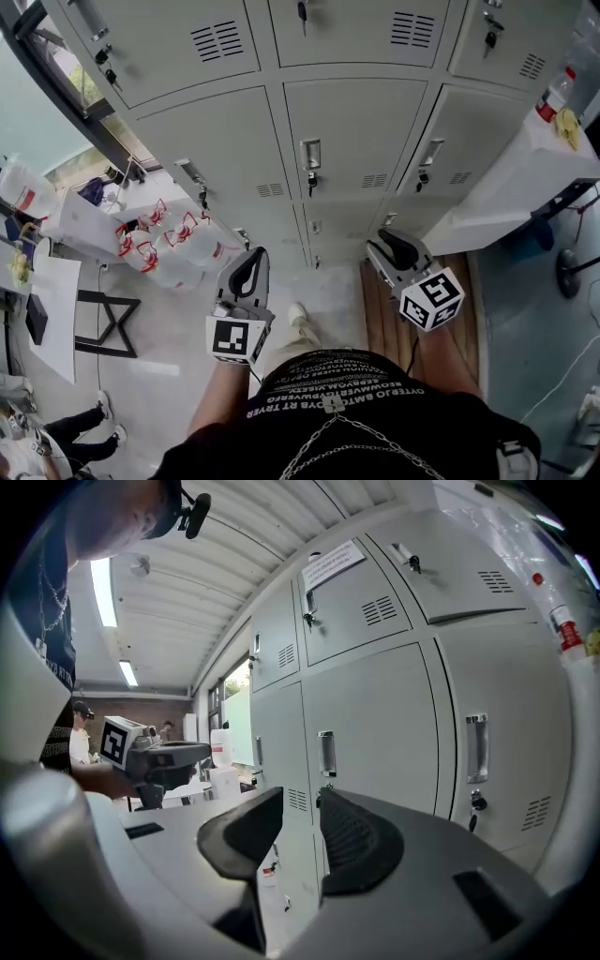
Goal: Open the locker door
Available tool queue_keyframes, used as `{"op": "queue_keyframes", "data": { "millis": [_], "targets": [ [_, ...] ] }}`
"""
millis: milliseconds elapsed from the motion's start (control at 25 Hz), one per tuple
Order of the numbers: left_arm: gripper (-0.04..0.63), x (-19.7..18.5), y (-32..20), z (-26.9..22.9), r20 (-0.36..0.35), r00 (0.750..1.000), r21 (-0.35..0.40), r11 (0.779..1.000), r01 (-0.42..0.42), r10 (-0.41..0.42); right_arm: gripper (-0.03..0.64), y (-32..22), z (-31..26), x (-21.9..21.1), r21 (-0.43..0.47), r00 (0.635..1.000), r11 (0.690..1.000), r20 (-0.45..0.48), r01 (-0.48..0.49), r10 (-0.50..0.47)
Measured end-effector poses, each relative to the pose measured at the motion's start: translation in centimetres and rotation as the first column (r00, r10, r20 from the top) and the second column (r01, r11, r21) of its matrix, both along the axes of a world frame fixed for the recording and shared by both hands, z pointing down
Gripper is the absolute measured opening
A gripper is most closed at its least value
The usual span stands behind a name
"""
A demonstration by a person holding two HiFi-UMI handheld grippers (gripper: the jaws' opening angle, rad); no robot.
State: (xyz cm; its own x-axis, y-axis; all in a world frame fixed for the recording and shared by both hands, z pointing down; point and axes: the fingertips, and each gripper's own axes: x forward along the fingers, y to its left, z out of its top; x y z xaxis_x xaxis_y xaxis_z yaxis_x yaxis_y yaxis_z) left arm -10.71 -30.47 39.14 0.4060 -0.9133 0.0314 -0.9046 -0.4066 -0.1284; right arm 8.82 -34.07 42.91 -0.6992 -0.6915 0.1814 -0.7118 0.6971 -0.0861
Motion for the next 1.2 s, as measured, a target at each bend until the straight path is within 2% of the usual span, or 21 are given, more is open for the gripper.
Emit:
{"op": "queue_keyframes", "data": {
  "millis": [120,440,560,880,1040,1200],
  "targets": [
    [-0.003,-0.1,-3.2,-0.4,0.011,0.999,0.014,0.999,-0.042,0.042,0.123,-2.4,-0.2,-1.2,-0.003,1.000,1.000,0.000,-0.011,0.011],
    [-0.003,-1.5,-10.5,0.1,0.024,0.993,-0.018,0.993,-0.119,0.119,0.134,-8.7,-0.4,-5.0,0.000,1.000,1.000,-0.001,-0.011,0.011],
    [-0.003,-2.0,-12.0,1.2,0.033,0.987,-0.055,0.986,-0.155,0.157,0.138,-10.9,-0.2,-6.4,-0.007,1.000,1.000,-0.004,-0.016,0.016],
    [-0.003,-4.9,-16.0,2.2,0.032,0.984,-0.087,0.982,-0.171,0.174,0.149,-15.4,-0.1,-10.7,-0.009,1.000,1.000,-0.007,-0.007,0.007],
    [-0.003,-5.5,-17.3,2.4,0.035,0.978,-0.078,0.976,-0.201,0.204,0.149,-16.9,0.0,-12.4,-0.009,1.000,1.000,-0.010,-0.006,0.006],
    [-0.003,-6.3,-18.1,3.0,0.044,0.973,-0.102,0.970,-0.221,0.226,0.149,-17.9,0.3,-13.5,-0.016,1.000,1.000,-0.016,-0.020,0.019]
  ]
}}
